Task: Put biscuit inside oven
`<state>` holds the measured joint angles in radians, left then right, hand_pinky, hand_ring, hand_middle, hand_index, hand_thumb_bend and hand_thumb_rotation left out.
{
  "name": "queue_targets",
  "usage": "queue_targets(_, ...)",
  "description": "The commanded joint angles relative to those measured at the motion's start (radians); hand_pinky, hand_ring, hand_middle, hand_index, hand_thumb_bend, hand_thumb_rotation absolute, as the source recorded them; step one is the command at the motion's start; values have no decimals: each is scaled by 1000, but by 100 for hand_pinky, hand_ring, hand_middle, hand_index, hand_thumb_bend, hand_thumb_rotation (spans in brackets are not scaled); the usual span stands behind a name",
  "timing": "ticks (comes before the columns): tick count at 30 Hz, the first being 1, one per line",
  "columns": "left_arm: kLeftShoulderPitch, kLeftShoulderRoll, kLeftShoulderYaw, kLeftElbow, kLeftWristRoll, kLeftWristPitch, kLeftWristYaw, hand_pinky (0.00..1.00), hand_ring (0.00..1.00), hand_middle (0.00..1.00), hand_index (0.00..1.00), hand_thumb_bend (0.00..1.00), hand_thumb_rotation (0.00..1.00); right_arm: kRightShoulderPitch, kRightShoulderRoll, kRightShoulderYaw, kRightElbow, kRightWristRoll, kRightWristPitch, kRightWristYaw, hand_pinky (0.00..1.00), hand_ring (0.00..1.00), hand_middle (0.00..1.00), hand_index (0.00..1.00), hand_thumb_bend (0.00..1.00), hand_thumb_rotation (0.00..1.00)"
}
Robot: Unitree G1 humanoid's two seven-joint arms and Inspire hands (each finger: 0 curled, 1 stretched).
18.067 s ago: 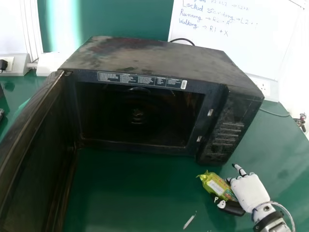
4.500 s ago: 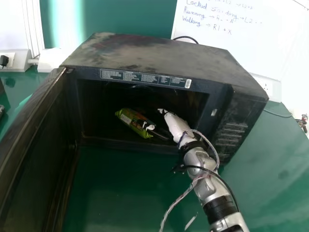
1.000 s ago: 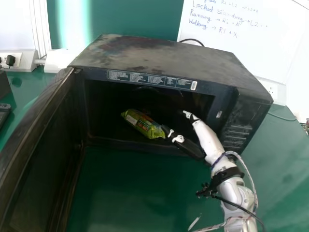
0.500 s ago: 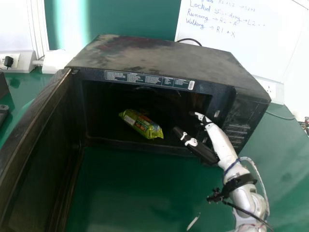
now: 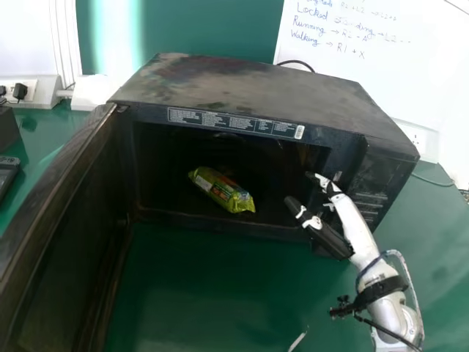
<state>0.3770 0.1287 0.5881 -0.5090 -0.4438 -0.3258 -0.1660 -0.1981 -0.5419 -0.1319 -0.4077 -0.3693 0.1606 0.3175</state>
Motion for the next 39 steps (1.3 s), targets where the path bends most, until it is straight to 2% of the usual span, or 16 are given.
queue_targets(1,0,8,11,3,2,-7,6,99,91,91,90,100,100,30,-9,-34,-7,-4,6,-21,100,97,98,98,95,47)
queue_targets(16,-2,9,10,6,4,-10,8,99,91,91,90,100,100,118,-5,-99,-74,31,-3,-17,100,98,100,99,91,47)
queue_targets(24,-7,14,12,11,-4,-9,5,100,91,91,90,100,100,191,9,-149,-137,66,-28,-22,88,96,99,98,91,46)
queue_targets(31,-13,16,13,20,1,-11,4,99,91,91,90,100,100,217,-2,-185,-160,90,-26,-13,92,97,100,98,93,49)
queue_targets(39,-21,14,16,38,5,-22,6,99,91,91,89,100,100,233,17,-220,-170,120,-5,-29,96,98,99,97,93,42)
